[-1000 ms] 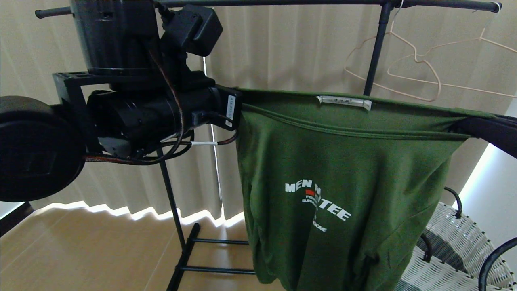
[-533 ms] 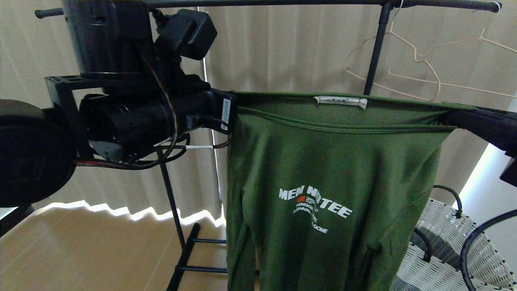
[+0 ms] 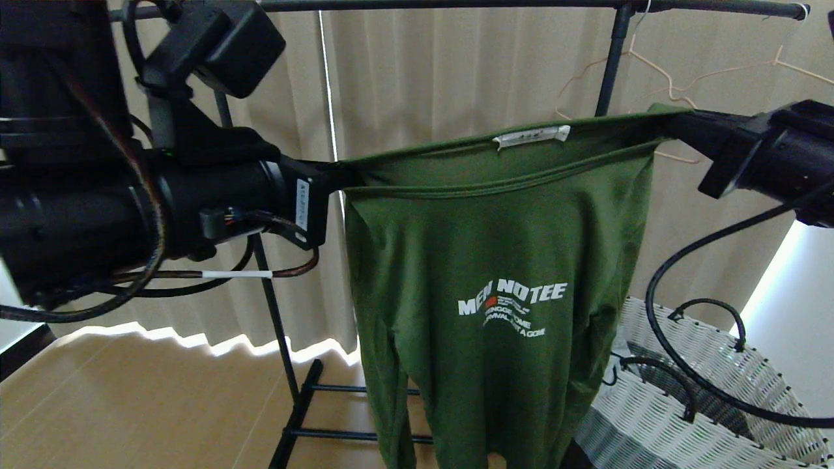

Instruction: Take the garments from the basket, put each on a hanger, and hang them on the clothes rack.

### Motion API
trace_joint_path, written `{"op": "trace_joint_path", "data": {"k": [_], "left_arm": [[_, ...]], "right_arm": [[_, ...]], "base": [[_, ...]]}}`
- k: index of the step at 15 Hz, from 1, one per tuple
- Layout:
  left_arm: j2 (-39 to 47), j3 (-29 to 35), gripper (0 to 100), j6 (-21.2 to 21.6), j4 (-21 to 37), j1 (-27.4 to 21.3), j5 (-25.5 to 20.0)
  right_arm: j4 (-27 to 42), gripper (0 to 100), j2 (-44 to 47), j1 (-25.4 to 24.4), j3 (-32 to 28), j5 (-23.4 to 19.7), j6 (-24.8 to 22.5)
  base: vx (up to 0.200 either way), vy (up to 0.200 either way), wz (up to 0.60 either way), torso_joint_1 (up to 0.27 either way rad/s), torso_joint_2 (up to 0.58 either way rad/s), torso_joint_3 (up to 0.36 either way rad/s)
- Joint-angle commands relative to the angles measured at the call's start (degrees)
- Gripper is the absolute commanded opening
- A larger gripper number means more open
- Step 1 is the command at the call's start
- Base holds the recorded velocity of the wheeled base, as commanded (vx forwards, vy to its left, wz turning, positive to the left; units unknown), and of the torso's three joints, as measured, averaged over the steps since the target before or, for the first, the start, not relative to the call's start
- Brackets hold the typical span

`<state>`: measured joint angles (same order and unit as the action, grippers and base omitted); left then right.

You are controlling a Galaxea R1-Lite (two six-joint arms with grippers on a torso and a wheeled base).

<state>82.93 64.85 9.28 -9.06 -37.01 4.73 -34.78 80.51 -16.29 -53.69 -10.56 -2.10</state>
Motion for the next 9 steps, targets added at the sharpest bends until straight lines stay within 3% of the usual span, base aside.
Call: {"op": "trace_joint_path", "data": {"k": [1,4,9], "left_arm": [[-6.91,-1.92,0,0.22,2.73,-0.08,-4.38],[-10.25,-5.88,0,2.5,4.14,-1.92,-6.75],[-12.0,-6.76,0,2.59,4.14,-7.2,-6.75]], "right_arm": [[-1.87,0,6.68,0.03,-3.79,-0.17,0.25],[-1.87,0,7.38,-0.5,-4.85,-0.25,3.24],[-1.96,0,7.82,-0.5,-4.76,-0.25,3.33]], "base": [[0.0,0.0,0.0,0.0,0.0,0.0],[0.0,0.0,0.0,0.0,0.0,0.0],[0.0,0.0,0.0,0.0,0.0,0.0]]}}
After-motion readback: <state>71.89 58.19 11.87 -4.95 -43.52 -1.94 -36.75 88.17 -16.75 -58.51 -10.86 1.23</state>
